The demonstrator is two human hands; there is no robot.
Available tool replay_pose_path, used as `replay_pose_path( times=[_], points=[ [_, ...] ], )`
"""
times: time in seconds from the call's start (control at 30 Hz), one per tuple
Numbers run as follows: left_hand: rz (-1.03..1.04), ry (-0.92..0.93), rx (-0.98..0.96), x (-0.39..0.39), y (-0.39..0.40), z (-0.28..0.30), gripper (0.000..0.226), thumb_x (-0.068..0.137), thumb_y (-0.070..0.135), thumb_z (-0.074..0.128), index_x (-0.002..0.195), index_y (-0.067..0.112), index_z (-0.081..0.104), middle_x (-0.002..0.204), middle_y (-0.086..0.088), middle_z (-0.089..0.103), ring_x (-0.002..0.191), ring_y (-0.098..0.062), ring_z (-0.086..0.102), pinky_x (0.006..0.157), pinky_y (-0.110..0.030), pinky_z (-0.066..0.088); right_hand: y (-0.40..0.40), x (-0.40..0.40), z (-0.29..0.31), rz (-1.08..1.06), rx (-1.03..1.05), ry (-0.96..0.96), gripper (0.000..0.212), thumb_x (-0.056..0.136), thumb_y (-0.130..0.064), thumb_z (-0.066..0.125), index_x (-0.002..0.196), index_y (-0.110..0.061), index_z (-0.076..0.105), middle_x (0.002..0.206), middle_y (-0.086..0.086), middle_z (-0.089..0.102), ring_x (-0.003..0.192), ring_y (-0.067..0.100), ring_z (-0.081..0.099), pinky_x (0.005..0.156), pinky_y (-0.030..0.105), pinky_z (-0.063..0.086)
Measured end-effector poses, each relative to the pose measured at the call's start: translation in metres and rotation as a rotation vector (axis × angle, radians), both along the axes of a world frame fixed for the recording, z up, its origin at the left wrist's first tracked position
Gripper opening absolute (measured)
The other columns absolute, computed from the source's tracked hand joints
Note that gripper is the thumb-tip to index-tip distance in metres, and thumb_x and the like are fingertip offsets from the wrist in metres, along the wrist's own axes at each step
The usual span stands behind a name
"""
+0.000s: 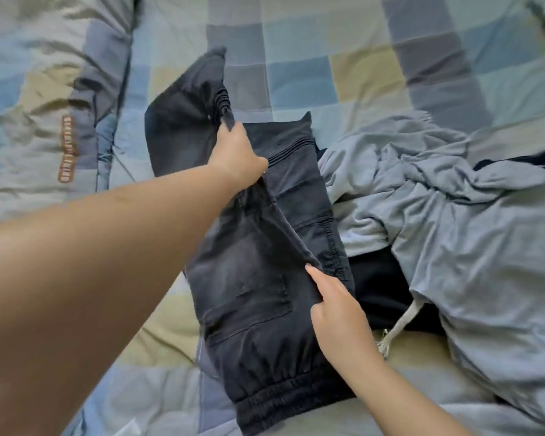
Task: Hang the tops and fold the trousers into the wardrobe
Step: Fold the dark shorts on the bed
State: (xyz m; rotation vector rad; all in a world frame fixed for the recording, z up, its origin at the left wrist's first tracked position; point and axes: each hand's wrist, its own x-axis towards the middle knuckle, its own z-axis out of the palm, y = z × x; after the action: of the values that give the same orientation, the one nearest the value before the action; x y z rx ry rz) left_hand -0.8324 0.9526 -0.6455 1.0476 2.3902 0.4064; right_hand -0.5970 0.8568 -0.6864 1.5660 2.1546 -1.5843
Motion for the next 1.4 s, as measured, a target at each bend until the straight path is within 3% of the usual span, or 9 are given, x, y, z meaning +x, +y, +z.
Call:
replay_pose_path(
  times=[0.17,0.27,0.37,0.5,0.73,0.83,1.0,1.13,1.4],
  points=[
    [-0.077,0.066,-0.017,0.068,0.052,-0.005,0.056,0.086,0.010,0.058,0.135,-0.002,0.035,0.144,-0.027,0.029,0.129,-0.041,0.037,0.103,-0.041,0.036,0.022,0.054,-0.009,-0.064,-0.033,0.034,0.065,0.092,0.000,0.031,0.147,-0.034,0.026,0.150,-0.019,0.028,0.120,0.004,0.043,0.090,0.018,0.039],
    [-0.101,0.025,-0.079,0.089,0.064,-0.009,0.069,0.090,0.017,0.060,0.146,0.003,0.021,0.154,-0.024,0.011,0.140,-0.040,0.022,0.109,-0.042,0.030,0.027,0.073,-0.016,-0.085,-0.128,0.107,0.064,0.096,-0.005,0.037,0.149,-0.037,0.017,0.148,-0.020,0.027,0.117,-0.003,0.040,0.086,0.009,0.038],
    [-0.078,-0.081,-0.113,0.102,0.050,-0.018,0.084,0.092,0.029,0.059,0.153,0.016,0.002,0.159,-0.016,-0.002,0.147,-0.029,0.001,0.114,-0.039,0.021,0.021,0.089,-0.027,-0.210,-0.219,0.151,0.072,0.095,-0.014,0.051,0.149,-0.037,0.010,0.133,-0.014,0.040,0.107,0.001,0.054,0.085,0.019,0.048],
    [0.061,-0.202,-0.045,0.107,-0.011,-0.049,0.078,0.089,0.027,0.063,0.151,0.020,0.017,0.154,-0.008,0.023,0.138,-0.028,0.033,0.108,-0.045,0.038,0.007,0.109,-0.041,-0.202,-0.335,0.031,0.060,0.090,-0.026,0.060,0.143,-0.027,0.033,0.106,-0.014,0.054,0.093,0.002,0.059,0.081,0.020,0.047],
    [0.454,-0.229,-0.085,0.098,-0.157,-0.081,0.078,0.073,0.040,0.074,0.139,0.015,0.041,0.136,-0.010,0.050,0.123,-0.027,0.051,0.107,-0.044,0.040,-0.013,0.108,-0.061,-0.104,-0.169,-0.174,0.031,0.087,-0.036,0.064,0.114,-0.023,0.060,0.120,-0.003,0.055,0.111,0.016,0.054,0.094,0.030,0.043],
    [0.653,-0.398,-0.096,0.116,-0.217,-0.088,0.083,0.066,0.043,0.078,0.135,0.015,0.042,0.128,0.000,0.055,0.116,-0.024,0.055,0.100,-0.041,0.046,-0.015,0.103,-0.068,-0.121,-0.143,-0.169,0.017,0.087,-0.034,0.064,0.096,-0.022,0.057,0.109,-0.002,0.052,0.107,0.018,0.051,0.081,0.025,0.036],
    [0.860,-0.834,-0.199,0.156,-0.265,-0.102,0.036,0.089,0.039,0.063,0.115,0.016,0.054,0.110,0.002,0.065,0.094,-0.013,0.063,0.078,-0.033,0.051,-0.019,0.105,-0.071,-0.173,-0.242,-0.134,0.018,0.088,-0.034,0.062,0.084,-0.019,0.054,0.081,-0.003,0.059,0.077,0.017,0.055,0.063,0.028,0.040],
    [0.863,-0.917,-0.074,0.160,-0.274,-0.104,0.039,0.088,0.039,0.064,0.121,0.020,0.057,0.113,0.002,0.070,0.101,-0.017,0.067,0.094,-0.040,0.052,-0.020,0.108,-0.061,-0.184,-0.089,-0.128,0.012,0.088,-0.027,0.064,0.084,-0.020,0.055,0.089,-0.004,0.061,0.088,0.016,0.057,0.072,0.027,0.037],
    [0.882,-0.991,0.024,0.164,-0.306,-0.062,0.029,0.090,0.033,0.064,0.113,0.015,0.061,0.103,-0.006,0.073,0.092,-0.023,0.071,0.078,-0.038,0.057,-0.060,0.111,-0.030,-0.247,-0.017,-0.053,0.011,0.085,-0.024,0.068,0.088,-0.015,0.061,0.092,-0.002,0.066,0.091,0.015,0.060,0.080,0.030,0.045]
  ],
)
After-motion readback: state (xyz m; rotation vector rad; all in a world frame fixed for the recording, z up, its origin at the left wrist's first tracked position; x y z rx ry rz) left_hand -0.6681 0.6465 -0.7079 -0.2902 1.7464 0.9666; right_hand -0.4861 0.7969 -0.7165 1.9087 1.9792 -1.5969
